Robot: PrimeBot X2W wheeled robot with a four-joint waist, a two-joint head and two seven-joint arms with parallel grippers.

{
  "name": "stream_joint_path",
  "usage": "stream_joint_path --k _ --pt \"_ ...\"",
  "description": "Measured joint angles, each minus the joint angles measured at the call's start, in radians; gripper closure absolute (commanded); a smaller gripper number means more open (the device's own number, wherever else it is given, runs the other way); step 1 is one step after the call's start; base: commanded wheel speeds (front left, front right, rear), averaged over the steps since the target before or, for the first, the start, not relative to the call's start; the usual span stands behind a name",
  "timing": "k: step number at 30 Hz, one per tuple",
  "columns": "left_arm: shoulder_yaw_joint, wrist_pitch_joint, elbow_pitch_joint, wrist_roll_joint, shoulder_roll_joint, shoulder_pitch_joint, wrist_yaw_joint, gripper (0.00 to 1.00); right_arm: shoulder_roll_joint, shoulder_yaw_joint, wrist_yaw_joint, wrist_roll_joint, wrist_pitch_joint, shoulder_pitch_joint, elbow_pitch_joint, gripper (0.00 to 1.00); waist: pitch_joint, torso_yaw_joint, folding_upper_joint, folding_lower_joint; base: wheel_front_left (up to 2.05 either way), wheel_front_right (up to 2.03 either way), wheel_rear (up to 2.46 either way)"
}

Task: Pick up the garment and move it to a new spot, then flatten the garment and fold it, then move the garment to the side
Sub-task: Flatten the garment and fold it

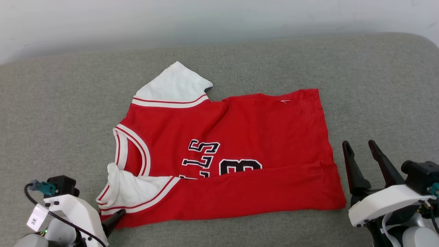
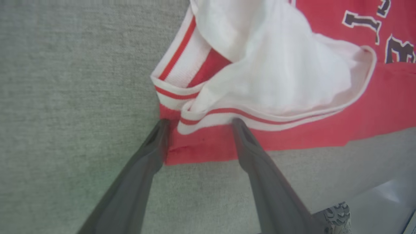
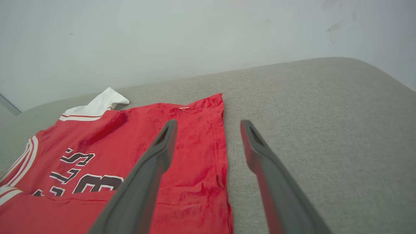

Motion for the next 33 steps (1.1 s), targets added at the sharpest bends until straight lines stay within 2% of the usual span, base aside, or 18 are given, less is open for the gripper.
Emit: stream_joint_path --k 4,6,7,8,13,17,22,27,30,33 --pt "-0.002 0.004 0.056 -0.017 -0.023 -0.015 -0.013 0.0 0.003 0.0 0.0 0.008 0.004 -0.01 0.006 0.0 0.02 -0.016 0.0 0.0 0.0 0.0 0.0" --pt "-0.007 0.007 0.077 -0.025 -0.03 -0.022 -0.024 0.57 0.003 -0.01 0.0 0.009 0.01 -0.01 0.007 0.0 0.026 -0.019 0.0 -0.0001 0.0 0.0 0.0" --pt "-0.01 0.007 0.088 -0.025 -0.034 -0.029 -0.028 0.81 0.003 -0.017 0.0 0.012 0.014 -0.01 0.009 0.0 0.027 -0.019 0.0 -0.0001 0.0 0.0 0.0" --pt "-0.013 0.007 0.097 -0.024 -0.039 -0.034 -0.033 1.0 0.003 -0.022 0.0 0.017 0.023 -0.01 0.011 0.0 0.027 -0.019 0.0001 -0.0002 0.0 0.0 0.0" --pt "-0.025 -0.02 0.128 -0.025 -0.083 -0.055 -0.067 1.0 0.004 -0.064 0.0 0.035 0.074 -0.007 0.005 0.0 0.018 -0.004 0.0 0.0001 0.0 0.0 0.0" --pt "-0.03 -0.051 0.129 -0.006 -0.083 -0.056 -0.079 1.0 0.005 -0.104 0.0 0.044 0.175 0.001 -0.005 0.0 0.0 0.008 0.0 0.0001 0.0 0.0 0.0" --pt "-0.026 -0.078 0.081 0.024 -0.065 -0.049 -0.067 1.0 -0.001 -0.155 0.0 0.048 0.395 0.01 0.017 0.0 -0.024 0.02 0.0 0.0001 0.0 0.0 0.0" --pt "-0.027 -0.089 0.02 0.048 -0.048 -0.042 -0.048 1.0 -0.028 -0.151 0.0 0.042 0.607 0.008 0.038 0.0 -0.032 0.043 0.0 0.0001 0.0 0.0 0.0" --pt "-0.027 -0.09 -0.02 0.059 -0.042 -0.042 -0.038 1.0 -0.033 -0.122 0.0 0.045 0.683 -0.002 0.049 0.0 -0.027 0.056 0.0 0.0001 0.0 0.0 0.0" --pt "-0.029 -0.088 -0.047 0.063 -0.041 -0.046 -0.029 1.0 -0.044 -0.098 0.0 0.052 0.71 -0.034 0.074 0.0 -0.015 0.065 0.0 0.0001 0.0 0.0 0.0"
